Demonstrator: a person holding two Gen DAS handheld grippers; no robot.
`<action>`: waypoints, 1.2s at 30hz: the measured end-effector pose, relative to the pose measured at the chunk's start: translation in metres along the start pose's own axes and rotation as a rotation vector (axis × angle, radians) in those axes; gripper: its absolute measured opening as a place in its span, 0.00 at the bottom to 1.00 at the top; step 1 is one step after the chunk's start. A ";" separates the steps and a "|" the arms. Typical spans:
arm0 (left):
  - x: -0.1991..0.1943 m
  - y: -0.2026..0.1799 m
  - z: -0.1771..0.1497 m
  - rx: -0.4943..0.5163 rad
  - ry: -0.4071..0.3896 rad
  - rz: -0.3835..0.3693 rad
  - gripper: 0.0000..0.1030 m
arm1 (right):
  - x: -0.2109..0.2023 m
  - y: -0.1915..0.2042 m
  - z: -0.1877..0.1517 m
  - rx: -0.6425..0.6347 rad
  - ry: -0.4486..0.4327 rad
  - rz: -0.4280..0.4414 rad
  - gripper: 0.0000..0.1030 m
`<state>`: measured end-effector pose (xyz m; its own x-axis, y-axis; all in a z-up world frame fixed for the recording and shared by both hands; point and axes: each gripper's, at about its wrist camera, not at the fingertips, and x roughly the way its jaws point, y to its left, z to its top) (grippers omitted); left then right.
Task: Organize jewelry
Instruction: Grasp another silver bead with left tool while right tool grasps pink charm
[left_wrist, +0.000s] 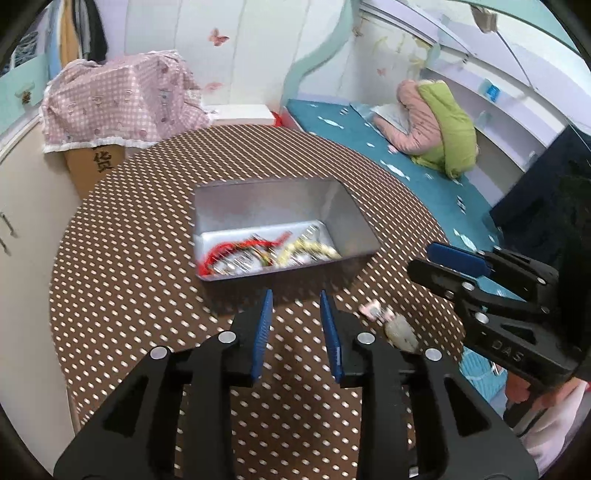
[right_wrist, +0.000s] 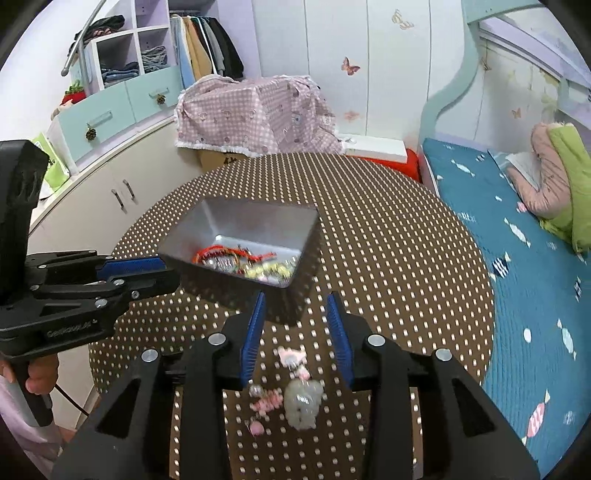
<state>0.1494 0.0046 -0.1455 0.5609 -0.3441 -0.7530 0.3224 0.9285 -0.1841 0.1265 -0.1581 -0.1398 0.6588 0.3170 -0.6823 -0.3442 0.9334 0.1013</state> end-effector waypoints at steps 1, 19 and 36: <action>0.003 -0.006 -0.004 0.014 0.015 -0.008 0.28 | 0.000 -0.001 -0.002 0.004 0.005 -0.003 0.32; 0.066 -0.065 -0.035 0.192 0.184 -0.021 0.28 | 0.008 -0.028 -0.049 0.113 0.108 0.005 0.33; 0.085 -0.078 -0.027 0.226 0.160 -0.029 0.11 | 0.012 -0.036 -0.057 0.142 0.131 0.014 0.33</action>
<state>0.1511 -0.0934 -0.2123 0.4276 -0.3267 -0.8429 0.5086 0.8578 -0.0744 0.1082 -0.1978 -0.1929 0.5587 0.3142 -0.7676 -0.2487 0.9463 0.2064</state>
